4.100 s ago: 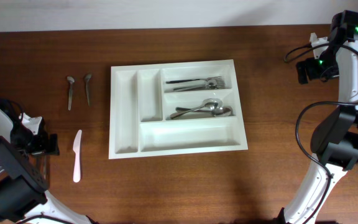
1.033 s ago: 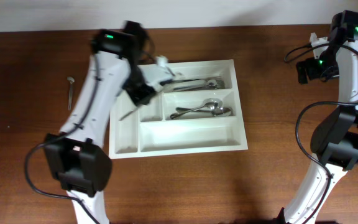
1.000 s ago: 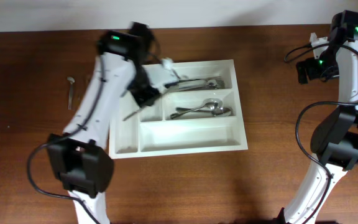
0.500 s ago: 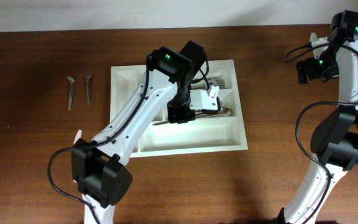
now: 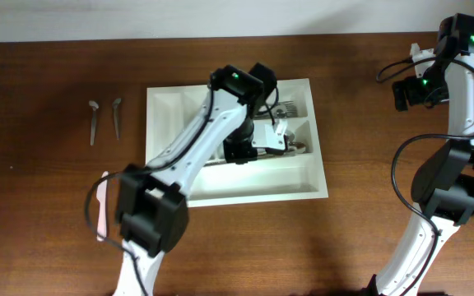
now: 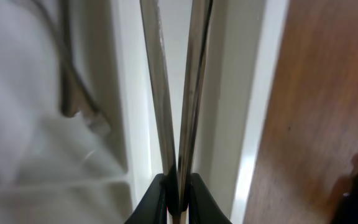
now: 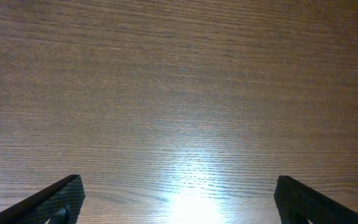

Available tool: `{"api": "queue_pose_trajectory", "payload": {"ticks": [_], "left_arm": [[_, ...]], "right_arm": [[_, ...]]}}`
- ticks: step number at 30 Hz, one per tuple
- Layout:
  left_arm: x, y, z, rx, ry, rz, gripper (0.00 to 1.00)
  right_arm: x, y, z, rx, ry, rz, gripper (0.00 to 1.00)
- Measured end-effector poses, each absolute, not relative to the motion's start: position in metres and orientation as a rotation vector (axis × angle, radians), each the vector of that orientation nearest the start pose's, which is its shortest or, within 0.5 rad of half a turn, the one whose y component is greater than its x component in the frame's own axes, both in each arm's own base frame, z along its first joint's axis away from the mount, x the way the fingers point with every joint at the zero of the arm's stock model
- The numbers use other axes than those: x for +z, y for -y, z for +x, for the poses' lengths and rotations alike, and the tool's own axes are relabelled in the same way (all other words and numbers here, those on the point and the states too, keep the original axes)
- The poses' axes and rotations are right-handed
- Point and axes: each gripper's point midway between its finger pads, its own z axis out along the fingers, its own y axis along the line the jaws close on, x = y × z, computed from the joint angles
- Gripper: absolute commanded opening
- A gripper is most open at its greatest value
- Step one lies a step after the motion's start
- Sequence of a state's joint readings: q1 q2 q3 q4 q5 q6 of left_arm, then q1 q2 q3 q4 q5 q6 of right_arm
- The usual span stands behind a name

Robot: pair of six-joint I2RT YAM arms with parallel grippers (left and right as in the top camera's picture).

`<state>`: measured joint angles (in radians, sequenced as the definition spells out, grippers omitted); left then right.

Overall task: Pack container
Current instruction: 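Lower the chopsticks into the lower long compartment and open the left gripper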

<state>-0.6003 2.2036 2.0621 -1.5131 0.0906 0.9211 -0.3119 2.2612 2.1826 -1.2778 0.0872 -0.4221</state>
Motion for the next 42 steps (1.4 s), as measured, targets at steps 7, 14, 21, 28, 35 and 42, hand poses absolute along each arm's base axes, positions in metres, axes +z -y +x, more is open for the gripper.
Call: {"api": "queue_pose_trajectory", "payload": {"ticks": [7, 14, 21, 28, 35, 42], "left_arm": [[0.071, 0.238, 0.324, -0.178, -2.405, 2.272, 0.08], [0.057, 0.235, 0.319, -0.195, -2.446, 2.309, 0.08], [0.052, 0.242, 0.318, -0.19, -2.422, 2.324, 0.09], [0.045, 0.247, 0.319, -0.203, -2.406, 2.317, 0.1], [0.031, 0.24, 0.306, -0.235, -2.448, 2.346, 0.1], [0.03, 0.242, 0.308, -0.239, -2.438, 2.338, 0.23]], "right_arm": [[0.118, 0.164, 0.461, -0.235, -2.96, -0.149, 0.99], [0.118, 0.164, 0.461, -0.235, -2.96, -0.15, 0.99], [0.118, 0.164, 0.461, -0.235, -2.96, -0.149, 0.99], [0.118, 0.164, 0.461, -0.235, -2.96, -0.149, 0.99], [0.118, 0.164, 0.461, -0.235, -2.96, -0.149, 0.99], [0.118, 0.164, 0.461, -0.235, -2.96, -0.149, 0.99]]}}
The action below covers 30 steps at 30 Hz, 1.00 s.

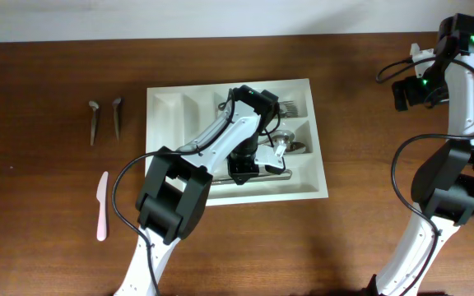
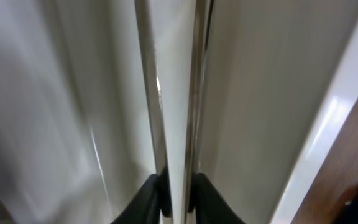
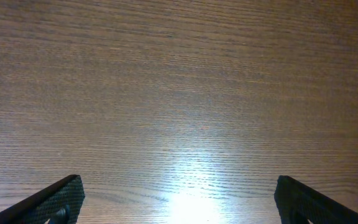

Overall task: Pack container
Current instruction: 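Lower the chopsticks into the lower long compartment and open the left gripper, then raise the left gripper and move it over the spoons at left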

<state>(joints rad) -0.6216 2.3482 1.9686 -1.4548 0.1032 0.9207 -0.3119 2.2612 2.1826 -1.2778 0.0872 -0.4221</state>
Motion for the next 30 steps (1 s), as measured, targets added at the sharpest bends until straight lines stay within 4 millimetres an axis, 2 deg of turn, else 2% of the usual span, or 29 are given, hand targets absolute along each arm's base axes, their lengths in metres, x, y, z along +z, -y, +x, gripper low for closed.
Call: {"api": "queue_pose_trajectory", "payload": {"ticks": [4, 7, 10, 13, 14, 19, 22, 26, 30], "left_arm": [[0.03, 0.243, 0.307, -0.248, -2.438, 2.334, 0.4], [0.03, 0.244, 0.307, -0.254, -2.431, 2.337, 0.59], [0.03, 0.245, 0.307, -0.26, -2.433, 2.333, 0.69], [0.03, 0.245, 0.306, -0.271, -2.435, 2.335, 0.93], [0.031, 0.245, 0.305, -0.275, -2.434, 2.335, 0.98], [0.038, 0.255, 0.309, -0.28, -2.491, 2.231, 0.99], [0.055, 0.265, 0.323, -0.256, -2.506, 2.125, 0.99], [0.104, 0.291, 0.361, -0.209, -2.389, 1.955, 0.99], [0.156, 0.302, 0.38, -0.185, -2.274, 1.854, 0.99]], "right_arm": [[0.118, 0.164, 0.461, -0.235, -2.96, -0.149, 0.99], [0.118, 0.164, 0.461, -0.235, -2.96, -0.15, 0.99], [0.118, 0.164, 0.461, -0.235, -2.96, -0.149, 0.99], [0.118, 0.164, 0.461, -0.235, -2.96, -0.149, 0.99], [0.118, 0.164, 0.461, -0.235, -2.96, -0.149, 0.99], [0.118, 0.164, 0.461, -0.235, -2.96, -0.149, 0.99], [0.118, 0.164, 0.461, -0.235, -2.96, -0.15, 0.99], [0.118, 0.164, 0.461, -0.235, -2.96, -0.149, 0.99], [0.118, 0.164, 0.461, -0.234, -2.96, -0.149, 0.99]]}}
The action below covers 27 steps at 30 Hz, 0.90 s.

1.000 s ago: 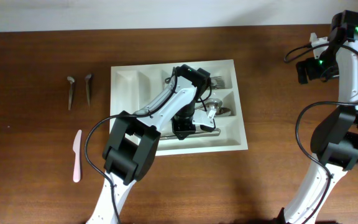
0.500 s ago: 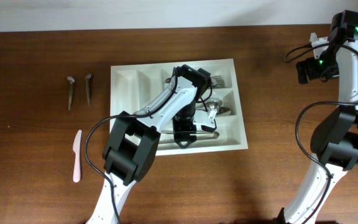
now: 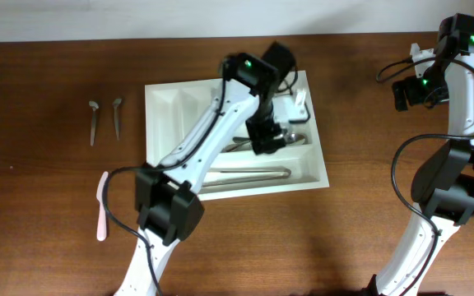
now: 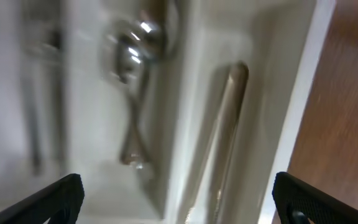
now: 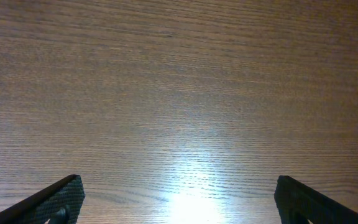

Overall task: Pack container
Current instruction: 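Raise the left gripper and move it over the spoons at left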

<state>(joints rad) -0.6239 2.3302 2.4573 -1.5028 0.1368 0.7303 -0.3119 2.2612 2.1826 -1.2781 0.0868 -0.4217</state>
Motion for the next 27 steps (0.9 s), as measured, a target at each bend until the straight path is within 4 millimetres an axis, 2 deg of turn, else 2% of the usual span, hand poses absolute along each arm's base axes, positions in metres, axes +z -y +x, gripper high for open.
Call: {"api": "queue_pose_trajectory", "payload": {"ticks": [5, 9, 11, 13, 16, 19, 22, 24, 27], "left_arm": [[0.209, 0.296, 0.392, -0.16, -2.196, 1.733, 0.99], [0.234, 0.264, 0.423, -0.087, -2.275, 1.469, 0.99], [0.241, 0.23, 0.453, -0.002, -2.383, 1.194, 0.99], [0.242, 0.189, 0.473, 0.077, -2.491, 0.913, 0.99], [0.244, 0.116, 0.496, 0.173, -2.595, 0.487, 0.99], [0.246, 0.049, 0.51, 0.223, -2.616, 0.179, 0.99], [0.249, 0.0, 0.518, 0.245, -2.598, -0.013, 0.99], [0.249, -0.023, 0.522, 0.247, -2.586, -0.09, 0.99], [0.235, -0.051, 0.525, 0.251, -2.607, -0.176, 0.99]], "right_arm": [[0.118, 0.164, 0.461, -0.235, -2.96, -0.15, 0.99], [0.118, 0.164, 0.461, -0.235, -2.96, -0.15, 0.99], [0.118, 0.164, 0.461, -0.235, -2.96, -0.15, 0.99], [0.118, 0.164, 0.461, -0.235, -2.96, -0.15, 0.99], [0.118, 0.164, 0.461, -0.235, -2.96, -0.15, 0.99], [0.118, 0.164, 0.461, -0.235, -2.96, -0.15, 0.99], [0.118, 0.164, 0.461, -0.235, -2.96, -0.15, 0.99], [0.118, 0.164, 0.461, -0.235, -2.96, -0.149, 0.99], [0.118, 0.164, 0.461, -0.235, -2.96, -0.149, 0.99]]}}
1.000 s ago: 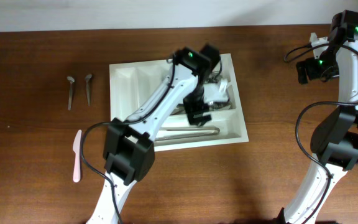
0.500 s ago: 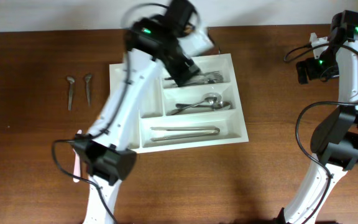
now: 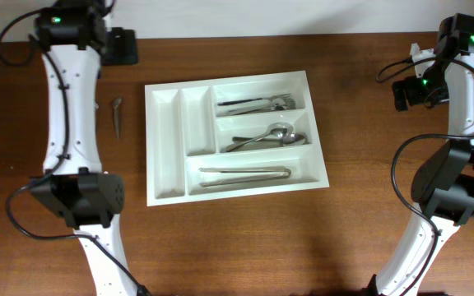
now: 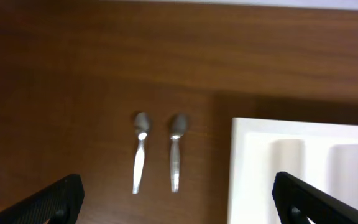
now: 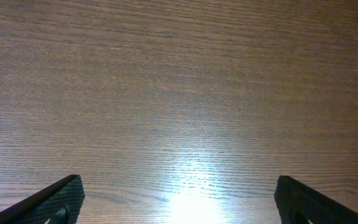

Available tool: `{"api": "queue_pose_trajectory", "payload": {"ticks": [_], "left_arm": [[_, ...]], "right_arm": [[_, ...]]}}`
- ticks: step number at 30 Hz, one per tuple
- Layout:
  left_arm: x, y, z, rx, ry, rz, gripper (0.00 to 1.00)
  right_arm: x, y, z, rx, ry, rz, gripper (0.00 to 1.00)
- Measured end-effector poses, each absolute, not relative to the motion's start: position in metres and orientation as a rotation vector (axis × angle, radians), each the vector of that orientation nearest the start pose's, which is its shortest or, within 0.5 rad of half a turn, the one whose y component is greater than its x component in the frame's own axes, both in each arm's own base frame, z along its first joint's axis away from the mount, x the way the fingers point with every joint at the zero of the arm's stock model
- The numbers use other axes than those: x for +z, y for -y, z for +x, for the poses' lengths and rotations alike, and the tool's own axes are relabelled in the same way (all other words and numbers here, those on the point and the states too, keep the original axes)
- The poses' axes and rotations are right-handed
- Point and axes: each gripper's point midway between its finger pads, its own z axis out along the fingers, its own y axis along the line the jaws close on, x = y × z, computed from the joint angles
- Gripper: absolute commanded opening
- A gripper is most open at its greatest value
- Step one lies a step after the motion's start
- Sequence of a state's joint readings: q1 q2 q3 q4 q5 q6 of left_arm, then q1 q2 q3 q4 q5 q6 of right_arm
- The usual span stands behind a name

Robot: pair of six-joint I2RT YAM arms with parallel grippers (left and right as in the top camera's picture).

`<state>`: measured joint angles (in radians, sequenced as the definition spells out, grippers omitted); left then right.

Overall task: Pack container
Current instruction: 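Raise the left gripper and move it over the spoons at left, then lower the left gripper onto a spoon and close it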

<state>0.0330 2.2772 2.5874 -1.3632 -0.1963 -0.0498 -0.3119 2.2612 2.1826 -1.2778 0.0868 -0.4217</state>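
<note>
The white cutlery tray (image 3: 164, 140) lies mid-table. It holds forks (image 3: 253, 104) in the back right compartment, spoons (image 3: 266, 137) in the one below, and metal tongs (image 3: 243, 173) in the long front one. Two small spoons (image 4: 140, 152) (image 4: 176, 151) lie on the wood left of the tray; overhead shows only one small spoon (image 3: 116, 115), the other being under the arm. My left gripper (image 4: 179, 208) hangs open and empty high above them, at the table's back left (image 3: 128, 48). My right gripper (image 5: 179, 205) is open over bare wood at the far right (image 3: 406, 92).
The tray's two narrow left compartments (image 3: 194, 119) hold nothing. The tray's back left corner (image 4: 278, 168) shows in the left wrist view. My left arm (image 3: 64, 123) stretches along the table's left side. The back wall edge runs just behind the left gripper.
My left gripper, open over the tray's right compartments before, is now open at the back left above the two small spoons. The pink knife is now out of sight. The right arm is unchanged.
My left gripper was shut on the tongs over the tray. Then it held them low in the long front compartment. Then it stood open above the tray with the tongs lying in that compartment. Now it is over the small spoons.
</note>
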Motion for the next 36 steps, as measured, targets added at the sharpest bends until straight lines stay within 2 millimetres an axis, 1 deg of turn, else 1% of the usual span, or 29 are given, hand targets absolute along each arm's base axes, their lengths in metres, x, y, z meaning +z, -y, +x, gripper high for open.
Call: {"api": "queue_pose_trajectory", "payload": {"ticks": [2, 9, 13, 14, 17, 19, 22, 24, 32, 34, 36], "left_arm": [[0.22, -0.066, 0.527, 0.257, -2.638, -0.215, 0.99], [0.143, -0.116, 0.528, 0.281, -2.782, -0.341, 0.99], [0.113, -0.135, 0.521, 0.265, -2.847, -0.389, 0.99], [0.109, -0.137, 0.52, 0.254, -2.856, -0.392, 0.99], [0.099, -0.144, 0.518, 0.225, -2.88, -0.389, 1.0], [0.096, -0.146, 0.517, 0.216, -2.887, -0.387, 0.95], [0.087, -0.146, 0.517, 0.204, -2.907, -0.373, 0.95], [0.078, -0.145, 0.517, 0.198, -2.925, -0.367, 0.95], [0.025, -0.142, 0.51, 0.176, -3.031, -0.368, 0.95], [0.019, -0.141, 0.509, 0.174, -3.043, -0.369, 0.95], [0.017, -0.142, 0.511, 0.175, -3.039, -0.369, 0.95]], "right_arm": [[0.118, 0.164, 0.461, -0.235, -2.96, -0.15, 0.99], [0.118, 0.164, 0.461, -0.235, -2.96, -0.15, 0.99], [0.118, 0.164, 0.461, -0.234, -2.96, -0.149, 0.99], [0.118, 0.164, 0.461, -0.235, -2.96, -0.15, 0.99], [0.118, 0.164, 0.461, -0.235, -2.96, -0.149, 0.99], [0.118, 0.164, 0.461, -0.235, -2.96, -0.15, 0.99], [0.118, 0.164, 0.461, -0.235, -2.96, -0.15, 0.99], [0.118, 0.164, 0.461, -0.235, -2.96, -0.149, 0.99], [0.118, 0.164, 0.461, -0.235, -2.96, -0.15, 0.99], [0.118, 0.164, 0.461, -0.235, -2.96, -0.149, 0.99], [0.118, 0.164, 0.461, -0.235, -2.96, -0.15, 0.99]]}}
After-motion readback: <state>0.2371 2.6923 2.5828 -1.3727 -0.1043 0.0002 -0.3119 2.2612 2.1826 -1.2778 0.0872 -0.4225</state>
